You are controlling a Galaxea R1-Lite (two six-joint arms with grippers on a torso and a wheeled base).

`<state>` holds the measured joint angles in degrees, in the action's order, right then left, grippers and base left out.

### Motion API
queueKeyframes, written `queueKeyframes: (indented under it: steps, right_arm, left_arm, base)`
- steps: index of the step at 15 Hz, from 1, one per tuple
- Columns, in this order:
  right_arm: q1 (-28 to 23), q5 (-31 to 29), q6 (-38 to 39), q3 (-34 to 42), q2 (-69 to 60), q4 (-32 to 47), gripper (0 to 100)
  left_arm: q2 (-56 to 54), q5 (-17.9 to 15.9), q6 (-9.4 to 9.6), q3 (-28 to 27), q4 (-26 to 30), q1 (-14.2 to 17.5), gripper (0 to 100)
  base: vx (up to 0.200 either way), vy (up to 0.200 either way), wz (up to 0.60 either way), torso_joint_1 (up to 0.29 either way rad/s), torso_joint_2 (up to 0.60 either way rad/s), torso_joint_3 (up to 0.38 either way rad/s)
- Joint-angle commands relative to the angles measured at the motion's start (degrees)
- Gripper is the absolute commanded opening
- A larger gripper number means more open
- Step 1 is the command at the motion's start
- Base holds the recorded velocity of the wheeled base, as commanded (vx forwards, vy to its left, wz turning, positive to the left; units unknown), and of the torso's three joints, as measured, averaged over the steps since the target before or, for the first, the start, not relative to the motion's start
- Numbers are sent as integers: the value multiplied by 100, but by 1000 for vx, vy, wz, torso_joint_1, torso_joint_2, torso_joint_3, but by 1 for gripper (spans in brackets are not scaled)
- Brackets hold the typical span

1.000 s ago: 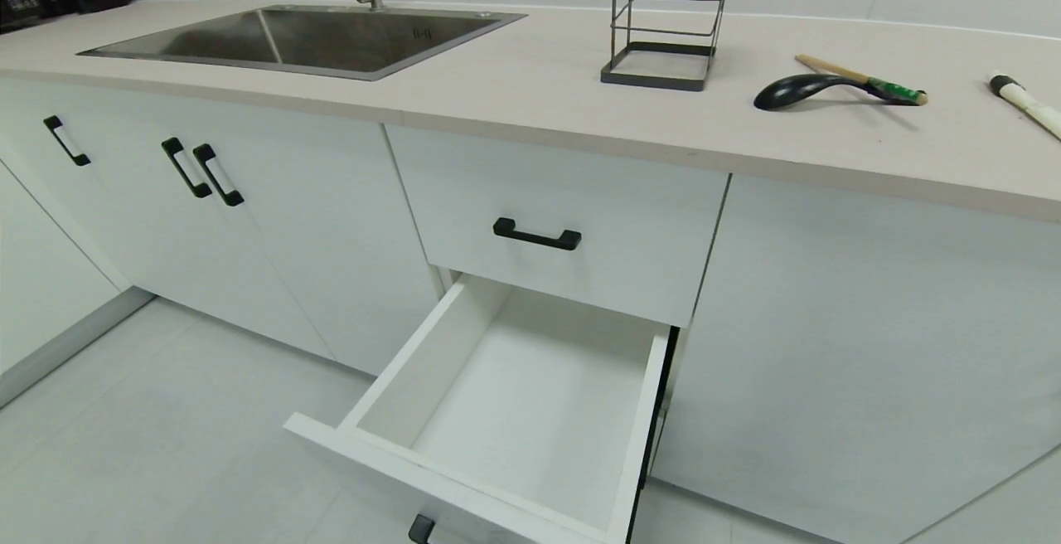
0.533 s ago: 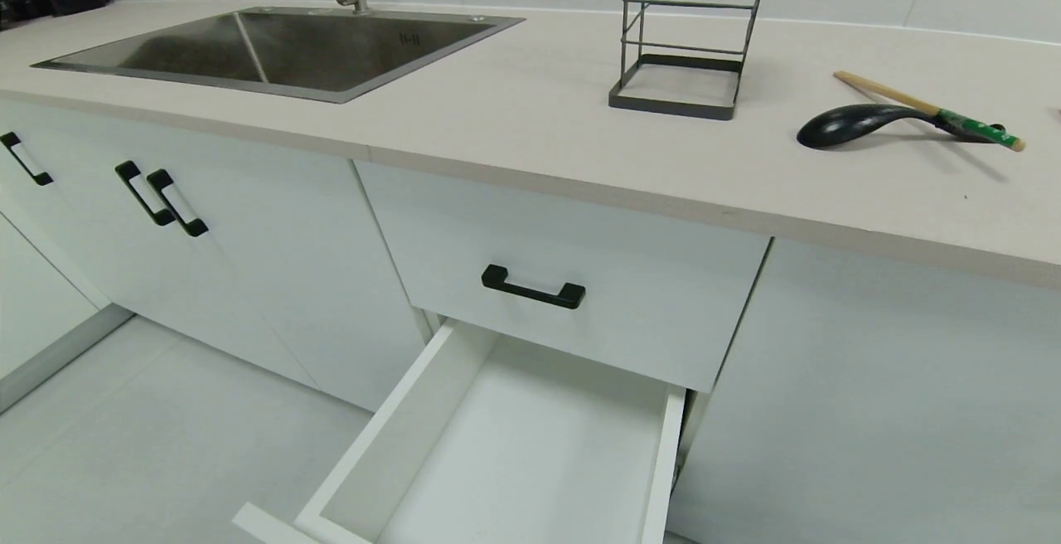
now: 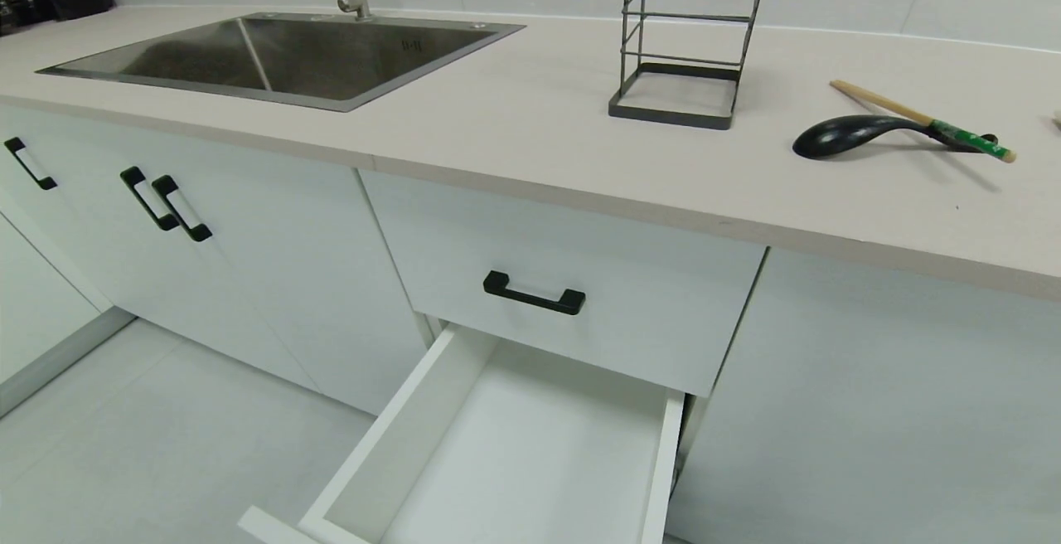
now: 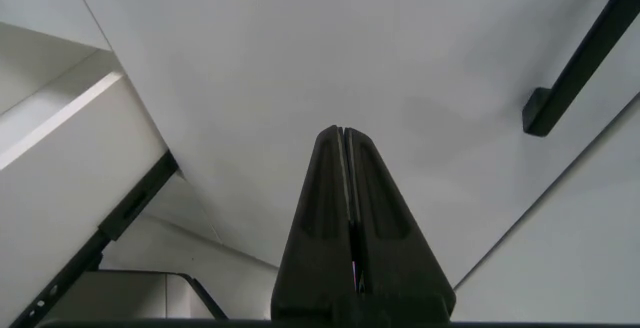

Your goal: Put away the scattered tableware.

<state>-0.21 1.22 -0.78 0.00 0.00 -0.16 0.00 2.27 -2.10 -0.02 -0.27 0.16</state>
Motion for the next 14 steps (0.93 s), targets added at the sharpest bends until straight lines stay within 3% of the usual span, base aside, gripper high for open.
queueKeyframes:
  steps: [1, 4, 14]
  right_arm:
    - [3, 1, -1, 0, 0, -2, 0]
    - [3, 10, -1, 0, 0, -2, 0]
    - [12, 1, -10, 0, 0, -2, 0]
  left_arm:
    - [0, 2, -1, 2, 0, 2, 100]
    - [0, 2, -1, 2, 0, 2, 100]
    - [0, 2, -1, 2, 0, 2, 100]
  base:
    - [0, 0, 0, 193, -95, -27]
    - [0, 0, 0, 245, -123, -152]
    - [0, 0, 0, 197, -551, -218]
